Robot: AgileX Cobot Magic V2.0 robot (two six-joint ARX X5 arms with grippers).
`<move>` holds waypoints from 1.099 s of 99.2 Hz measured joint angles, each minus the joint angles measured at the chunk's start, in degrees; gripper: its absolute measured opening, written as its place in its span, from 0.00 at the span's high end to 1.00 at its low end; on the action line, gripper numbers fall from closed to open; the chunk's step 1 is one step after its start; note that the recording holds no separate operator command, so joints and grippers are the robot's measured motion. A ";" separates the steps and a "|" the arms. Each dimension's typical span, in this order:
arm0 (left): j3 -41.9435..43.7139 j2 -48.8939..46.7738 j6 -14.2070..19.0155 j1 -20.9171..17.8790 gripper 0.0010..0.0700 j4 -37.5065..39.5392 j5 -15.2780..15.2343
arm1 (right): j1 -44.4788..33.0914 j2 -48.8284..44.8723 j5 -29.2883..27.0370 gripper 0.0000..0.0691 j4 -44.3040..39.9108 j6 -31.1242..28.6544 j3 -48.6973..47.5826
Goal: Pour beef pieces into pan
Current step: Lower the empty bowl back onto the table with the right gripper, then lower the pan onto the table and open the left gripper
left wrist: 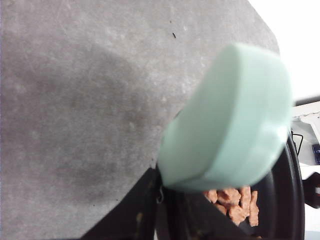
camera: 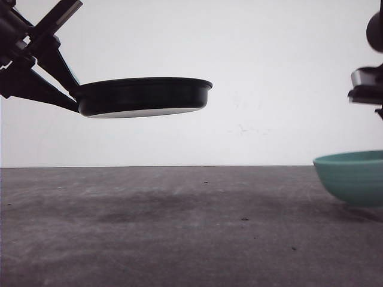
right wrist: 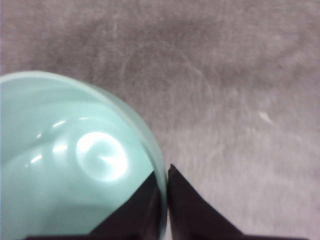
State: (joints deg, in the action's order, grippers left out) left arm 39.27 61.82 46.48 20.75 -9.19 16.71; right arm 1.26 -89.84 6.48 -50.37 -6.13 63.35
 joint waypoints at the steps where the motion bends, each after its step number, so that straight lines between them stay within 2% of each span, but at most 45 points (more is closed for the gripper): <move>1: 0.00 0.00 0.00 0.00 0.98 0.00 -0.02 | 0.00 -0.13 -0.09 0.98 0.17 0.04 -0.04; 60: 0.00 0.00 -0.24 0.00 0.98 -0.04 0.00 | -2.84 -1.81 -1.70 0.97 2.93 3.06 -0.92; 66: 0.00 0.00 -0.24 0.00 0.98 -0.04 0.00 | -2.84 -1.81 -1.18 0.87 3.04 3.15 -0.94; 78: 0.00 0.00 -0.24 0.00 0.98 -0.04 0.00 | -2.84 -1.79 -0.42 0.53 3.10 3.19 -0.94; 85: 0.00 0.00 -0.24 -0.02 0.98 -0.04 0.00 | -2.84 -1.49 -0.44 0.39 3.13 3.19 -0.94; 94: 0.00 0.00 -0.24 0.00 0.98 -0.04 0.00 | -2.84 -0.17 -0.42 0.32 2.82 3.19 -0.61; 109: 0.00 0.00 -0.83 0.00 0.98 -0.04 -0.42 | -2.84 5.14 0.74 0.30 1.70 3.17 4.00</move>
State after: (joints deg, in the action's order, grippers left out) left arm 39.27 61.82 45.65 20.75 -9.23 16.29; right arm -1.58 -84.71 7.22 -48.66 -2.96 67.35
